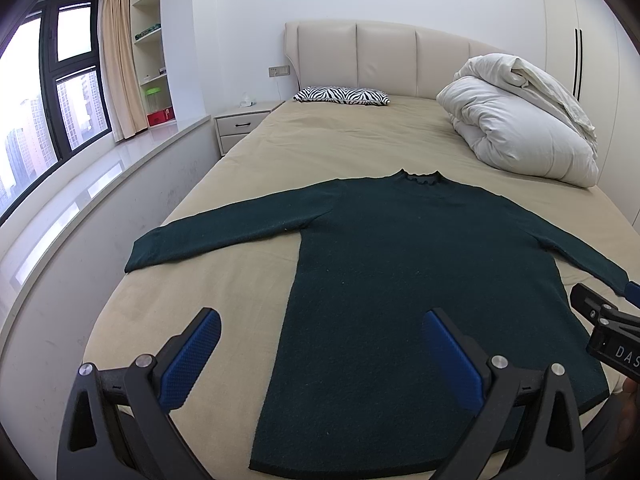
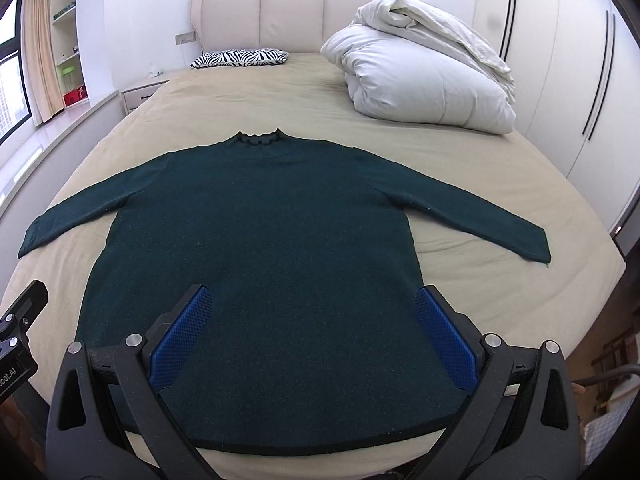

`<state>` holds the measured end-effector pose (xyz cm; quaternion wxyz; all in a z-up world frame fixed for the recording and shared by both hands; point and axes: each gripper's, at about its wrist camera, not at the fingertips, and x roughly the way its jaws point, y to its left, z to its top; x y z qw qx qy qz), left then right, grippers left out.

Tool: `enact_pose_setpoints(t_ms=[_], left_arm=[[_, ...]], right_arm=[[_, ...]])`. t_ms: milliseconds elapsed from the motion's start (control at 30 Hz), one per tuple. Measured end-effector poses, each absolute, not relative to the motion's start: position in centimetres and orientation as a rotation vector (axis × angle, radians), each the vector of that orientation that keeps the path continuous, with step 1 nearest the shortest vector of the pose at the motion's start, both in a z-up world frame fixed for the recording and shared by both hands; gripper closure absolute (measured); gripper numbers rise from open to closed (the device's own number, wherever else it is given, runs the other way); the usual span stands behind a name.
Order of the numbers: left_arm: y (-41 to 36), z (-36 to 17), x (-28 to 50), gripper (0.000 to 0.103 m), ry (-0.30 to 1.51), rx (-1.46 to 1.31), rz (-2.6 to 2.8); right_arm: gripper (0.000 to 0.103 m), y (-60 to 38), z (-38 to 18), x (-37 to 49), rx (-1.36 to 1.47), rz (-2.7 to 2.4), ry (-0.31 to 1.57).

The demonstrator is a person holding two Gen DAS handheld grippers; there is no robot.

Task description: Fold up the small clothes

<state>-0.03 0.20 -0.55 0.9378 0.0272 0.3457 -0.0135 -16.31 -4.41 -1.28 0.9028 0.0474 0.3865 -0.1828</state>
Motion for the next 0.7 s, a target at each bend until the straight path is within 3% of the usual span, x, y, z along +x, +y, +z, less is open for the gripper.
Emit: enact_pose_setpoints(t_ms=[700], left_arm=[[0.18,-0.51,0.03,0.000,0.708,0.055,-0.028]], right_arm=[[0.000,-4.38,-1.49,-16.50,0.097,-0.375,0.802]])
